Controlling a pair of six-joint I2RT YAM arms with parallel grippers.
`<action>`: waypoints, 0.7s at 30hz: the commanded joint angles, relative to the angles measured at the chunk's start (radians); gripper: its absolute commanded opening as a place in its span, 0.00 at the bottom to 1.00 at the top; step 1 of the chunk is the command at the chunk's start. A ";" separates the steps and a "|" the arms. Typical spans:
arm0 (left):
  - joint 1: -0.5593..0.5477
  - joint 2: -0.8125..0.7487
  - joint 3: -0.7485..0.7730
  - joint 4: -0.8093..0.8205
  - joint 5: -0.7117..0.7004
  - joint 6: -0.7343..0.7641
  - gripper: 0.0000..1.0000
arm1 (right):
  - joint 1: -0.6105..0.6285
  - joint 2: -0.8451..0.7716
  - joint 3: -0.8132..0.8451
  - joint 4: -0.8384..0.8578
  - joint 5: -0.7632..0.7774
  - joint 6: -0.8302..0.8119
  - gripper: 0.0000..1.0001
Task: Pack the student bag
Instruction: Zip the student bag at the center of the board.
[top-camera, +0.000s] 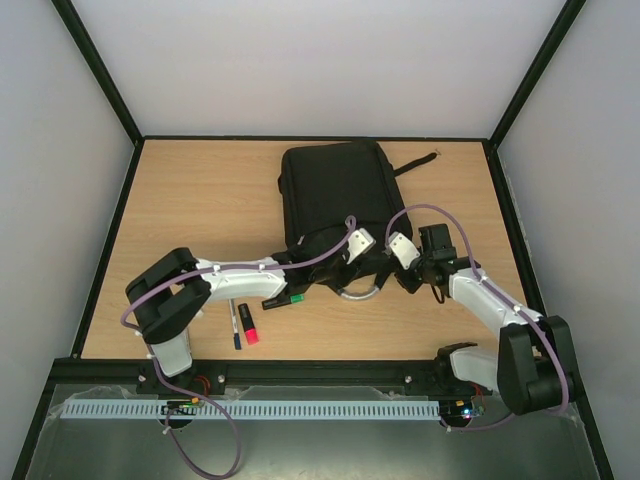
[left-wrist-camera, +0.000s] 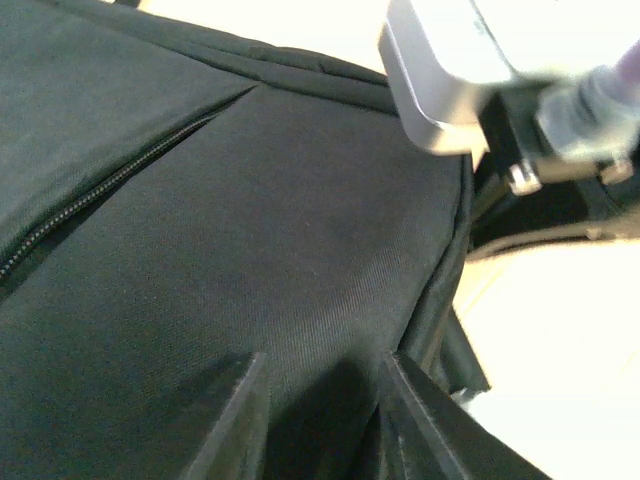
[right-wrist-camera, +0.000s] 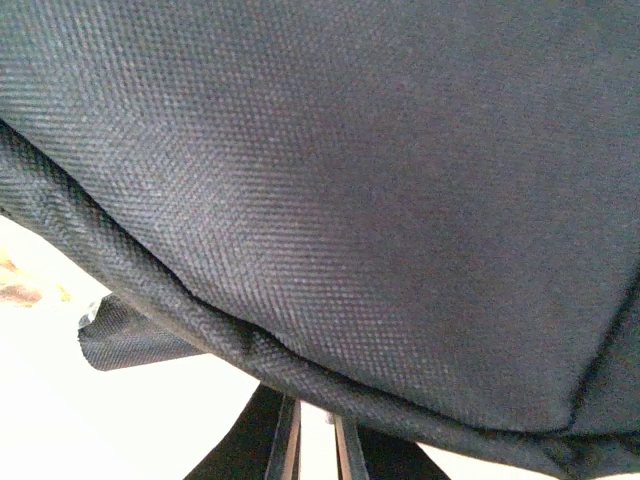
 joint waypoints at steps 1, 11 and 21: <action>0.007 -0.076 -0.059 0.017 0.039 0.044 0.42 | 0.001 -0.031 0.024 -0.135 -0.047 -0.019 0.05; 0.009 -0.024 -0.046 -0.027 0.094 0.102 0.55 | -0.007 -0.024 0.023 -0.162 -0.080 -0.012 0.02; 0.010 0.023 -0.022 -0.009 0.035 0.131 0.05 | -0.039 0.007 0.037 -0.196 -0.089 -0.036 0.05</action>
